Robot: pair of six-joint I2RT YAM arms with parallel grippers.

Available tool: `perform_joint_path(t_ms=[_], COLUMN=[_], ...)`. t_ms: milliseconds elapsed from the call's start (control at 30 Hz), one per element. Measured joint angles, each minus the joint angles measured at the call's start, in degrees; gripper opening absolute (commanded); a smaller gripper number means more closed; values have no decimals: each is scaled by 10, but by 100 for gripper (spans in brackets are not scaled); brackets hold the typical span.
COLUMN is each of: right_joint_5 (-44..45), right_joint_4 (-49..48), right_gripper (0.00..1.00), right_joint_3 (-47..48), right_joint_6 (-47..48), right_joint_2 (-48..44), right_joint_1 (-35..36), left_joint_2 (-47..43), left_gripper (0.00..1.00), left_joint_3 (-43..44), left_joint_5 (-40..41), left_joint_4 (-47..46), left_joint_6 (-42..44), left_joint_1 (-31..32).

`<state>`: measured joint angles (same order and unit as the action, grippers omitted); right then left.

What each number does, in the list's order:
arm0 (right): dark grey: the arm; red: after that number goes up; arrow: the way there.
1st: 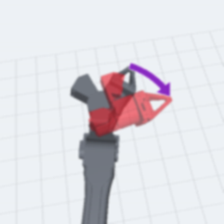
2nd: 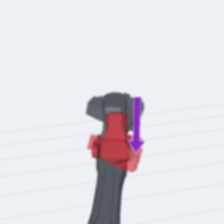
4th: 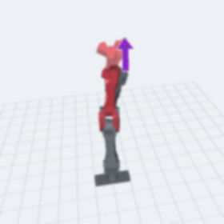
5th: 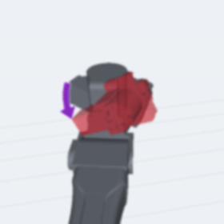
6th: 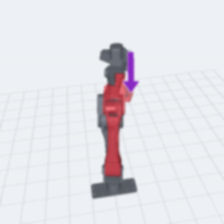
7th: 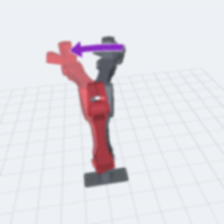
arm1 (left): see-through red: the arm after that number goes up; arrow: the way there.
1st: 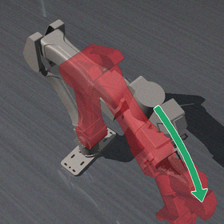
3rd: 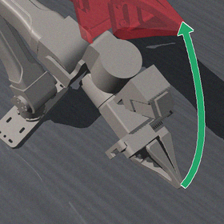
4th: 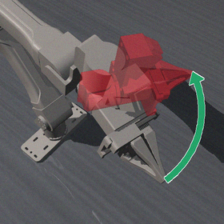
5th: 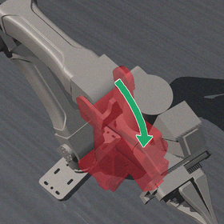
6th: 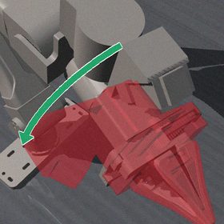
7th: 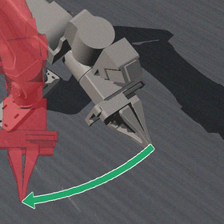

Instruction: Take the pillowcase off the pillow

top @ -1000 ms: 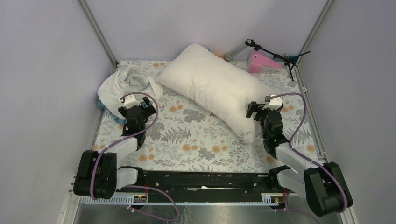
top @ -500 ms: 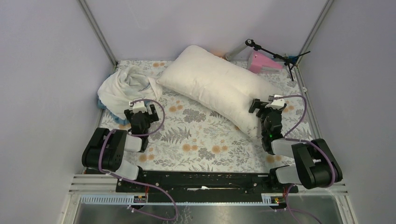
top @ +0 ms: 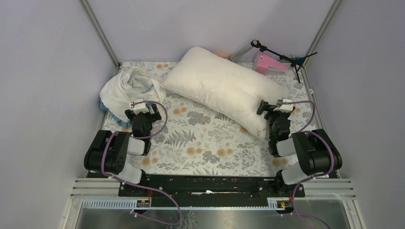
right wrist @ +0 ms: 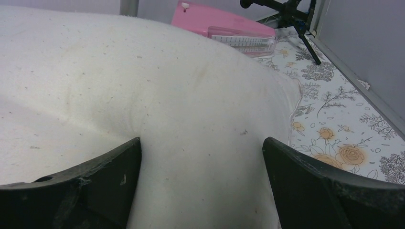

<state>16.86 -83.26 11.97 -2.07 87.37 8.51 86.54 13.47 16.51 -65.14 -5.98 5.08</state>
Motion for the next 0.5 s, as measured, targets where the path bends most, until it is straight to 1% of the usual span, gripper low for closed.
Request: perform_joint_path(t_ms=[500], right_joint_5=[-5], right_joint_4=[-8], right_gripper=[100], right_joint_3=[-1], right_joint_6=[-1], right_joint_2=[2], right_joint_1=[-2], left_joint_2=[0], left_gripper=[99], left_joint_3=[0], left_joint_5=[0], left_joint_4=[-10], left_joint_6=[0], left_joint_1=[0])
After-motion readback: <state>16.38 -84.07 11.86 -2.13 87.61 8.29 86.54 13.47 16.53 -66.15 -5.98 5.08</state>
